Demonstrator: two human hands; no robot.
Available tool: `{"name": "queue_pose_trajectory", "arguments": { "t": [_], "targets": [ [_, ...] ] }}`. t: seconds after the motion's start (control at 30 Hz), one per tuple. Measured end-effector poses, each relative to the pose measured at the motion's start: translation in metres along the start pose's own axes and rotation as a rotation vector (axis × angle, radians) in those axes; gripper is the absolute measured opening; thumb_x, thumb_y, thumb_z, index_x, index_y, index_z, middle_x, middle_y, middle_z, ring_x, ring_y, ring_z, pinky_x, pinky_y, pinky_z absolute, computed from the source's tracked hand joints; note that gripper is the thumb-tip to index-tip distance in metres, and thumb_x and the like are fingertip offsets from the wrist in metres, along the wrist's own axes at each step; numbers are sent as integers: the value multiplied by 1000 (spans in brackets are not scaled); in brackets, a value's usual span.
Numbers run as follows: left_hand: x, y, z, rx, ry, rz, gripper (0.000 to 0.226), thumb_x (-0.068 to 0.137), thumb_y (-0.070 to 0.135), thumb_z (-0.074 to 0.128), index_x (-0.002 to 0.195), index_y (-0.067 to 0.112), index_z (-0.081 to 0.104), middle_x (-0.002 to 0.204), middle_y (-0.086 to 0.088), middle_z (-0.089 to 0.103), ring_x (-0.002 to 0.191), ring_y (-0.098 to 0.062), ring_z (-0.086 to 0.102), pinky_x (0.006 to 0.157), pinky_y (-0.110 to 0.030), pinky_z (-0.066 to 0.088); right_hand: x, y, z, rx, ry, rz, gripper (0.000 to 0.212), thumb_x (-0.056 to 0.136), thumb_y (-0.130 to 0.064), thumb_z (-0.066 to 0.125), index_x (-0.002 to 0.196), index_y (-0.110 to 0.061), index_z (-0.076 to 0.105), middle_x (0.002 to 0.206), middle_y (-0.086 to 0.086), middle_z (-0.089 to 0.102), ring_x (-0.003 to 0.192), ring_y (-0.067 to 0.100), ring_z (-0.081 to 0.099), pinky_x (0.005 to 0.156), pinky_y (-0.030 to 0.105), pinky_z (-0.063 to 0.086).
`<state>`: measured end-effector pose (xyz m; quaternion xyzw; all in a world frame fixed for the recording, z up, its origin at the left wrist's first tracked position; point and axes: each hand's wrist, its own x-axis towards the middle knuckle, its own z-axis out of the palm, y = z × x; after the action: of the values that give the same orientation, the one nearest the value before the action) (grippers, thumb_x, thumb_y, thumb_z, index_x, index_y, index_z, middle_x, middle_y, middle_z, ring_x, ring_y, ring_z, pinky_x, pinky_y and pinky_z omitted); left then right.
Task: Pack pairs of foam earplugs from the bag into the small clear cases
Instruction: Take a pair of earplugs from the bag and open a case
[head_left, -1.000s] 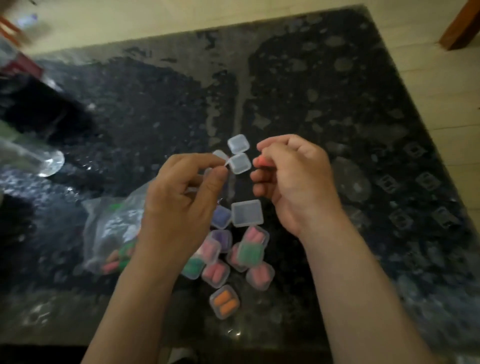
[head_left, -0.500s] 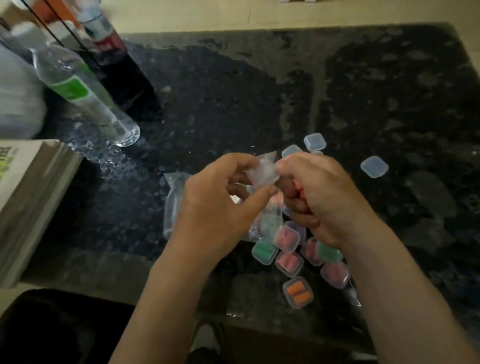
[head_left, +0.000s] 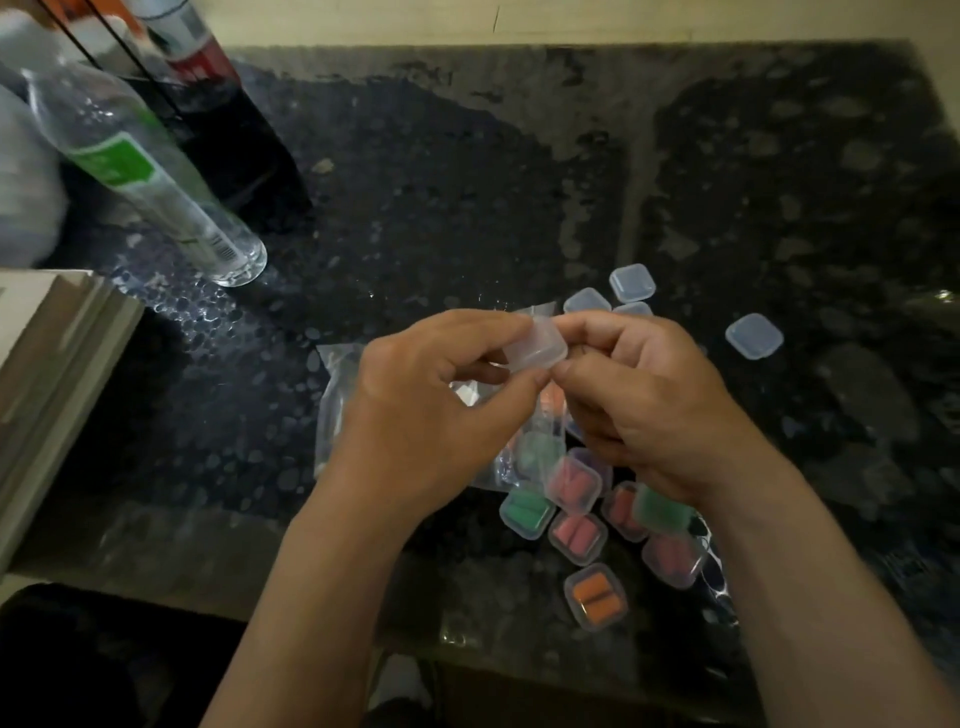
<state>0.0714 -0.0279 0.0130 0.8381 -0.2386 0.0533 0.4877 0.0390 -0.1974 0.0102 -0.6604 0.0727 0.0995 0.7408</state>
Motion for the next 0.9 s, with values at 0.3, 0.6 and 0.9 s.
{"name": "queue_pose_trajectory", "arguments": {
  "t": [0.3,0.6,0.9],
  "targets": [
    [4,8,11,12,83,-50,27,86,32,76,106,14,80,90,13,76,76,9,69,67,-5,50,2,5,-4,-90,107,-45,7,92,-16,66,91,-13,73,48,-6,42,38,5,31,39,18,27],
    [15,17,8,-620,123,-621,16,102,14,59,98,6,73,82,-17,75,68,-28,73,59,-35,59,3,1,-6,-140,157,16,16,83,-12,55,89,-16,69,53,-4,44,41,7,34,38,20,28],
    [13,10,11,-585,108,-734,8,99,14,62,101,7,66,90,-19,76,83,-38,76,75,-43,64,4,-6,-17,148,323,36,24,98,8,38,99,-11,53,62,0,61,46,13,32,39,21,23]
  ]
}}
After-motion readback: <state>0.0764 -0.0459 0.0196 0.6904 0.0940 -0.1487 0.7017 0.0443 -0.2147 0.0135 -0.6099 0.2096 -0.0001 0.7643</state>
